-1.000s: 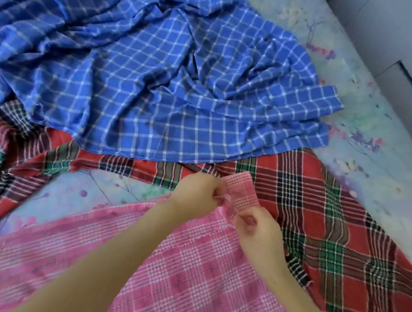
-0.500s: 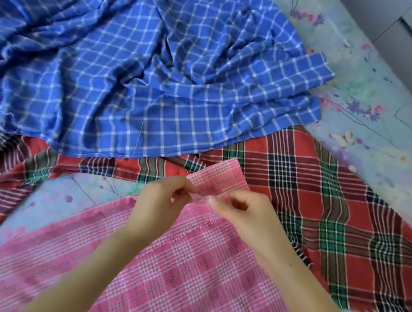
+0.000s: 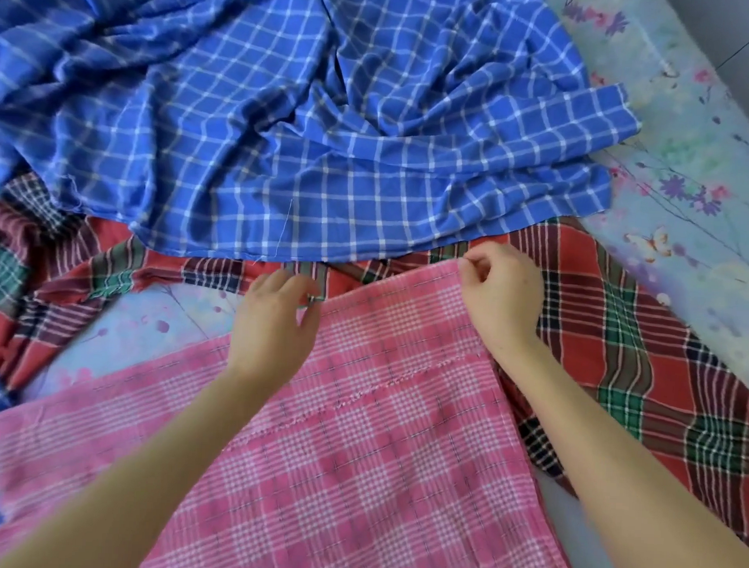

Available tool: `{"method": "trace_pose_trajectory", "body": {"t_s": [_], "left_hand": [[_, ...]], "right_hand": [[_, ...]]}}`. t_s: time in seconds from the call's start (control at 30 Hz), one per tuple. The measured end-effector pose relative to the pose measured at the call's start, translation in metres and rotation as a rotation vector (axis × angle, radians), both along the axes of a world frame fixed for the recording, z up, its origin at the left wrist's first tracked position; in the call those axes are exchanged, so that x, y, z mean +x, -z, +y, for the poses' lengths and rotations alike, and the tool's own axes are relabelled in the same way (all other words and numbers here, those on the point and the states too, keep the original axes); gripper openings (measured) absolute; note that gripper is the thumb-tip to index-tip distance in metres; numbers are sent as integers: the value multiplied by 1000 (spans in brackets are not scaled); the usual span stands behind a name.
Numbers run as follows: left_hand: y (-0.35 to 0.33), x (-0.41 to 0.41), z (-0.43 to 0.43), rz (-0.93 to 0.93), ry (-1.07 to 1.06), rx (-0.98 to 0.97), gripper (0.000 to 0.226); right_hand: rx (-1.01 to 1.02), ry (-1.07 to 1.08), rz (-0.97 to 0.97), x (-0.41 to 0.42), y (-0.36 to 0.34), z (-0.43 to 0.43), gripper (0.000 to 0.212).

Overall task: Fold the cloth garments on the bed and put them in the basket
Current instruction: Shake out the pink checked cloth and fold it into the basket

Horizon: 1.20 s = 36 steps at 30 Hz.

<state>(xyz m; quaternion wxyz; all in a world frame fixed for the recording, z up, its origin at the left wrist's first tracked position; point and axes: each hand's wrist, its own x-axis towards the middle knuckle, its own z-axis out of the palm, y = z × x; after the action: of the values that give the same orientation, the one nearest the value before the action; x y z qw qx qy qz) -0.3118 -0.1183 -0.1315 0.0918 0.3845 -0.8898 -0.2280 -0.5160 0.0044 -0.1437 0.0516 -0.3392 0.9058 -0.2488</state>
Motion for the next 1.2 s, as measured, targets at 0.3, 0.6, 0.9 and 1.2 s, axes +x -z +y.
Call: {"method": "trace_pose_trajectory", "body": {"t_s": [0.3, 0.6, 0.9, 1.2], "left_hand": [[2, 212, 43, -466, 137, 118, 52], [-56, 321, 7, -597, -270, 318, 6], [-50, 288, -78, -437, -478, 166, 28], [18, 278, -66, -346, -874, 129, 33]], "right_hand": [[656, -676, 28, 47, -10, 66, 41], [453, -516, -104, 36, -76, 87, 20], [506, -414, 9, 7, -74, -21, 21], [495, -249, 230, 12, 3, -28, 39]]}}
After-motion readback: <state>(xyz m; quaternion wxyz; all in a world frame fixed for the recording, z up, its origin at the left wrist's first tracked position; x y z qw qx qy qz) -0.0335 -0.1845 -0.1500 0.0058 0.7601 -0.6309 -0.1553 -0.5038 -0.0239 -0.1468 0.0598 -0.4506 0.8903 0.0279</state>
